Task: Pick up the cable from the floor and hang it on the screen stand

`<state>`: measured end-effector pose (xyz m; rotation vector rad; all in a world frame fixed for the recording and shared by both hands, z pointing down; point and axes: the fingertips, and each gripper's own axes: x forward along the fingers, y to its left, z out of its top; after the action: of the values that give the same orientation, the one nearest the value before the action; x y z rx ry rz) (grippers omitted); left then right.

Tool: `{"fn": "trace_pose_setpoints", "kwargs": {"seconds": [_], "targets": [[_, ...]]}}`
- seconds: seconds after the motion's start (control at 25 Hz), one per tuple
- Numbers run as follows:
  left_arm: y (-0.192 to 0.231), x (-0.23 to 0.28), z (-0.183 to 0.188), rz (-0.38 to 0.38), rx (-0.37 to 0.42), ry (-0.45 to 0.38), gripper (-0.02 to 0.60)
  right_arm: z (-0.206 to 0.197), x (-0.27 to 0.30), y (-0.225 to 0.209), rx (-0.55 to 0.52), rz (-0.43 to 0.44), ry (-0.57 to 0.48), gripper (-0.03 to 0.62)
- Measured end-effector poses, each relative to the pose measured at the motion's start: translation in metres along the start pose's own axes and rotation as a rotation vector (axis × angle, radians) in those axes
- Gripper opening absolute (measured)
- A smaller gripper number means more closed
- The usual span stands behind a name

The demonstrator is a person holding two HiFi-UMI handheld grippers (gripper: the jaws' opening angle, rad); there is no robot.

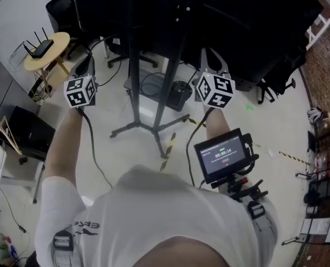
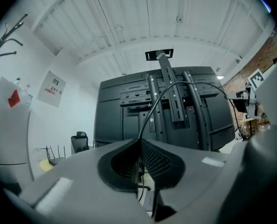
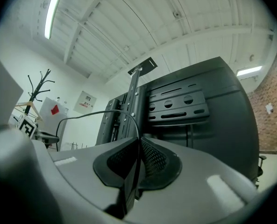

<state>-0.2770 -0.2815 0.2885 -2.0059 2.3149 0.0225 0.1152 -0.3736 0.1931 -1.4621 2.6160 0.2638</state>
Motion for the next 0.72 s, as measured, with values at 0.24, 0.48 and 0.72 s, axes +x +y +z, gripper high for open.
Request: {"fn": "trace_pose_setpoints", "kwargs": {"seconds": [0.24, 0.48, 0.72], "targets": [[-0.017, 0.025, 0.054, -0.065, -0.011, -0.067, 0.014, -0.004, -0.004, -0.017, -0.001, -0.046, 0.017, 0.034], [-0.032, 0.042, 0.097, -0.122, 0.0, -0.107, 0.009, 0.002, -0.006, -0.03, -0.005, -0.078, 0.023, 0.034], [-0.048, 0.05, 0.118, -0.149, 0.012, -0.114, 0.009, 0.011, -0.009, -0.037, -0.01, -0.077, 0.001, 0.034]]}}
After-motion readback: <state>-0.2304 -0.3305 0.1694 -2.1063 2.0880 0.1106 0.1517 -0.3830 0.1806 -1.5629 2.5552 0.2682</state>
